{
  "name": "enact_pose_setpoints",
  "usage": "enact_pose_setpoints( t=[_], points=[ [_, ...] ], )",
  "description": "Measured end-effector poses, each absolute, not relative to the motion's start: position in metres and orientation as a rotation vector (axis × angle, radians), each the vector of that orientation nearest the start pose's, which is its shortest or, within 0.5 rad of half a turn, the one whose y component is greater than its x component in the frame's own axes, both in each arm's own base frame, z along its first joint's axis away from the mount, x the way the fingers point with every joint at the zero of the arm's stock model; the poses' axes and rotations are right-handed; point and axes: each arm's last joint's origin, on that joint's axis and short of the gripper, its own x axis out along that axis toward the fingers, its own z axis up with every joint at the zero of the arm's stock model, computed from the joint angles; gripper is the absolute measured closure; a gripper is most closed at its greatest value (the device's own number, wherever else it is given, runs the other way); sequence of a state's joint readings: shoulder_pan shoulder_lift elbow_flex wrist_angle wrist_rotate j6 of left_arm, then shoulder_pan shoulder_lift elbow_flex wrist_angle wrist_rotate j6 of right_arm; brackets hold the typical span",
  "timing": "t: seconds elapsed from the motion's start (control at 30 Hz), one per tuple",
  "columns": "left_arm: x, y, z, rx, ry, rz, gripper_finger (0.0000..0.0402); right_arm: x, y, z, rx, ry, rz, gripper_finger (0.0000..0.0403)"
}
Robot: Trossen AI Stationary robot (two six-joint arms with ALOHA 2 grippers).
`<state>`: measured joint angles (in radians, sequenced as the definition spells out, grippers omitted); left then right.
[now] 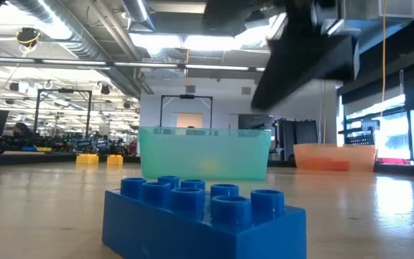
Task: Sort & place blocks by color
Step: Put the blue game piece into the transparent bin
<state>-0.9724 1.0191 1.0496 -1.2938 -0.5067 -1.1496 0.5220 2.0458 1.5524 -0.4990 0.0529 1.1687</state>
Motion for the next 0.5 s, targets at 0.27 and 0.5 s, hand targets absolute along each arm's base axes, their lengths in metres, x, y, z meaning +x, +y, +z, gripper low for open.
enact_pose_setpoints(
  t=[0.27, 0.5],
  points=[
    [0.103, -0.113, 0.307, -0.184, 0.979, 0.2, 0.0275, 0.387, 0.229, 0.17, 0.722, 1.015, -0.176, 0.0124],
    [0.109, -0.106, 0.306, -0.174, 1.016, 0.223, 0.0275, 0.389, 0.242, 0.163, 0.697, 0.983, -0.089, 0.0124]
  ],
)
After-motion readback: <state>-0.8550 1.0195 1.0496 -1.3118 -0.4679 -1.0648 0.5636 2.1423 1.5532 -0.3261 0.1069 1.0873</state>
